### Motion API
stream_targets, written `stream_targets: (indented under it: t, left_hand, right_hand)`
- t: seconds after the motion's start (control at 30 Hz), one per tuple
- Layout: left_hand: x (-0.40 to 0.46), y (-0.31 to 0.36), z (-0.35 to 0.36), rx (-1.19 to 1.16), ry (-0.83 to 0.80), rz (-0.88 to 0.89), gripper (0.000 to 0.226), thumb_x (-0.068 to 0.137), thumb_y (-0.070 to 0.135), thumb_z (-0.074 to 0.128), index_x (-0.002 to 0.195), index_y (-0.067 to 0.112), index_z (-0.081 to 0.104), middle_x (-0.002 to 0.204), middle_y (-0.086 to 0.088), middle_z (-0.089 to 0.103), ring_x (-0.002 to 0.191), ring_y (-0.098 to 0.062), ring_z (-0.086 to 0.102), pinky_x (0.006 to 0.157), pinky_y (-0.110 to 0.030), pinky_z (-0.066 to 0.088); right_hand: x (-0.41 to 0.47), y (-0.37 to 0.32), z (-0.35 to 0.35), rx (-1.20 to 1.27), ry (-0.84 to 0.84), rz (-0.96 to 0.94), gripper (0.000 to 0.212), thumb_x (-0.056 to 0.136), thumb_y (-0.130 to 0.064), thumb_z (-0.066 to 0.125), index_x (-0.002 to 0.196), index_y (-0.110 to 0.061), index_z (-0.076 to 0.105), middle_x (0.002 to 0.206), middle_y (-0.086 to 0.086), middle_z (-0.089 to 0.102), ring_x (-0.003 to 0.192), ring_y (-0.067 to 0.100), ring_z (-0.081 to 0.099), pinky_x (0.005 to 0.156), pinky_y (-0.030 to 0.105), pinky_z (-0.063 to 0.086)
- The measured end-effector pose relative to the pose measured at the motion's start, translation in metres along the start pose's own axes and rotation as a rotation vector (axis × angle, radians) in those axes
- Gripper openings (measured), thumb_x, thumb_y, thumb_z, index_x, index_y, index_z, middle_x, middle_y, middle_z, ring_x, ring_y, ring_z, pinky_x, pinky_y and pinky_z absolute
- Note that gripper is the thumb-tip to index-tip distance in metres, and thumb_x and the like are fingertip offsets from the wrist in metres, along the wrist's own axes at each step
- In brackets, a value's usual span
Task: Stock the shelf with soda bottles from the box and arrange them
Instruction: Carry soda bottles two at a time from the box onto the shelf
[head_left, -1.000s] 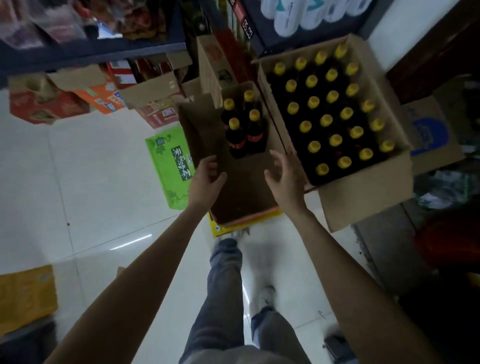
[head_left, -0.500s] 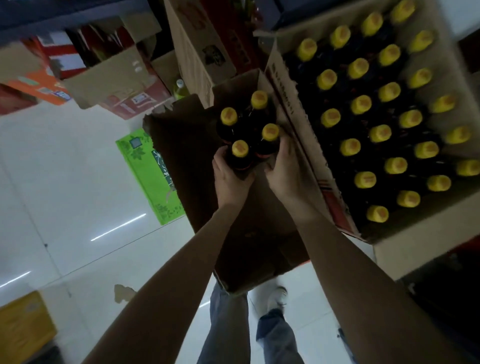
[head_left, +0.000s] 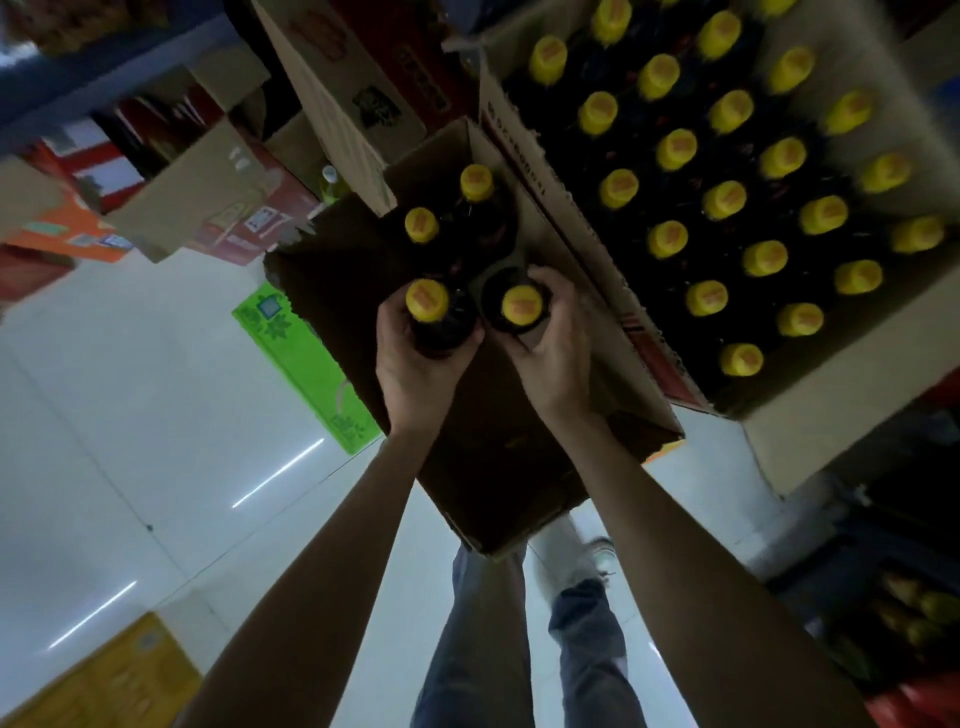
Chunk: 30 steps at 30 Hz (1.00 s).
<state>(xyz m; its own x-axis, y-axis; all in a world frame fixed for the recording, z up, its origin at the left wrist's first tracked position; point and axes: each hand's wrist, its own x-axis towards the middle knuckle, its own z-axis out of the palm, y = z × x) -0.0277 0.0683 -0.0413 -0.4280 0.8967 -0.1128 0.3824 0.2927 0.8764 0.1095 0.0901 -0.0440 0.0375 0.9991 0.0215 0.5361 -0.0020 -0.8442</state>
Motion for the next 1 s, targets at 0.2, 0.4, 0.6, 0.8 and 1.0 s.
stream_targets:
  t: [0.2,0.4,0.6,0.8,1.0]
  left_hand:
    - [-0.035,0.08,-0.052,-0.169,-0.134,0.108,0.074,0.063,0.022,0.084,0.12,0.003,0.043,0.117,-0.012,0.057,0.111,-0.016,0.059,0.094,-0.037,0.051]
    - [-0.088,0.152,-0.069,-0.334,-0.39,0.161,0.061,0.062,0.024,0.074,0.113,0.013,0.042,0.109,0.008,0.06,0.101,-0.001,0.058,0.086,-0.017,0.047]
    - [-0.179,0.187,-0.036,-0.302,-0.713,0.238,0.064,0.067,0.028,0.068,0.122,0.007,0.044,0.112,0.009,0.061,0.104,0.005,0.056,0.091,-0.014,0.042]
    - [-0.328,0.205,-0.006,-0.229,-0.993,0.32,0.06,0.064,0.039,0.072,0.119,0.027,0.05,0.114,0.012,0.06,0.104,0.005,0.058,0.085,-0.01,0.043]
    - [-0.496,0.227,0.015,-0.262,-1.252,0.388,0.059,0.066,0.039,0.069,0.118,0.02,0.049,0.103,0.021,0.066,0.097,0.007,0.059,0.083,-0.01,0.042]
  right_hand:
    - [-0.054,-0.061,-0.085,0.344,0.189,0.194,0.075,0.063,-0.015,0.087,0.117,-0.04,0.042,0.121,0.002,0.053,0.119,0.017,0.053,0.099,0.036,0.047]
    - [-0.127,-0.091,-0.184,0.427,0.324,0.216,0.078,0.065,-0.009,0.084,0.118,-0.046,0.041,0.125,0.002,0.048,0.121,0.022,0.051,0.093,0.048,0.051]
    - [-0.24,-0.083,-0.263,0.485,0.448,0.239,0.077,0.071,-0.005,0.077,0.133,-0.028,0.036,0.127,-0.009,0.05,0.117,0.009,0.053,0.096,0.026,0.045]
    - [-0.401,-0.073,-0.331,0.615,0.726,0.345,0.084,0.077,-0.017,0.074,0.146,-0.021,0.025,0.128,-0.017,0.057,0.117,0.003,0.056,0.091,0.016,0.046]
    - [-0.565,-0.064,-0.395,0.561,0.966,0.413,0.059,0.088,-0.015,0.055,0.143,-0.017,0.033,0.131,-0.004,0.054,0.115,0.004,0.055,0.093,0.019,0.046]
